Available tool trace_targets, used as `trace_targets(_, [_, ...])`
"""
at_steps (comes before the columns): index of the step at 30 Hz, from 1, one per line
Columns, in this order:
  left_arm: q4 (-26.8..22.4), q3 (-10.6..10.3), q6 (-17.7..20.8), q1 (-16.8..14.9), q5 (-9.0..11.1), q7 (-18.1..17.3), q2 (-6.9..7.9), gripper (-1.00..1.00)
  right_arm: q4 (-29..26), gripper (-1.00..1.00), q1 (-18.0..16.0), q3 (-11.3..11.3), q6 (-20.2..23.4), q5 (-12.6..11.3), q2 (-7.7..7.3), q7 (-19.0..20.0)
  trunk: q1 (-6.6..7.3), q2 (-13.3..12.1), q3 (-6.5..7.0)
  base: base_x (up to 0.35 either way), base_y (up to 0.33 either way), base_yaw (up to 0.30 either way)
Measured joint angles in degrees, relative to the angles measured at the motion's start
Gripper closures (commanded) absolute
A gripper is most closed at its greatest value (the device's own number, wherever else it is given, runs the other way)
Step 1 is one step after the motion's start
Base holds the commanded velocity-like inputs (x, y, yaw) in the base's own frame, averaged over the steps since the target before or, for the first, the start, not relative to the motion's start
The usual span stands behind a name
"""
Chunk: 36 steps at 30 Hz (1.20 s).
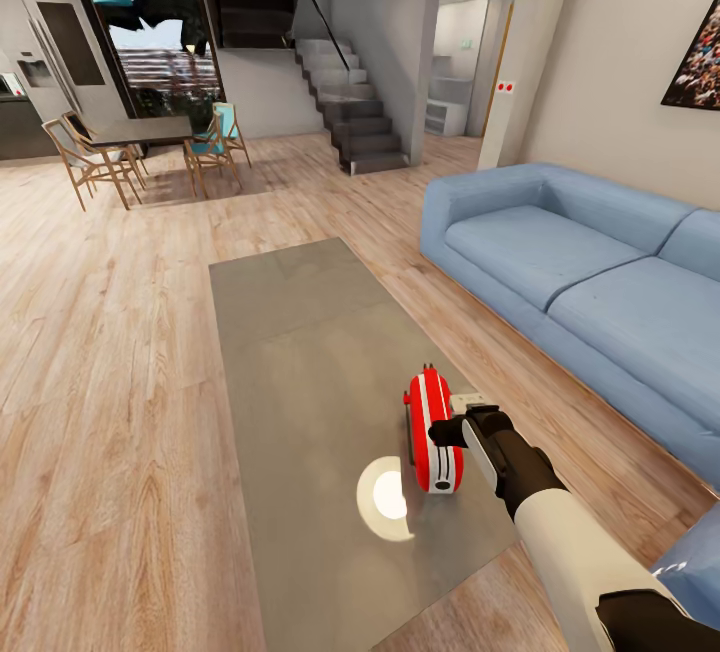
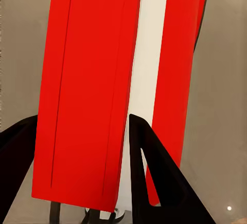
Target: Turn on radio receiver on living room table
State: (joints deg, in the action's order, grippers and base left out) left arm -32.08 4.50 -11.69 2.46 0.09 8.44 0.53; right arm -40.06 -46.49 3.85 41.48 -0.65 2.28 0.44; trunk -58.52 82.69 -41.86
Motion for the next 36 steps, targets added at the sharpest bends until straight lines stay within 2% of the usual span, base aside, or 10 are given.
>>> trace_targets(29, [0.0,-0.1,0.1,0.0,0.0,0.1,-0.11,-1.0,0.0,1.0,0.0,0.1,0.0,0.0,0.0,0.1,6.37,-11.6,5.21,0.0,0.0,0.0])
trace_targets(36, [0.0,-0.1,0.1,0.0,0.0,1.3,-0.12,-1.0,0.0,1.0,0.0,0.1,0.0,0.0,0.01,0.1,7.91,-14.4,6.46,0.0,0.0,0.0])
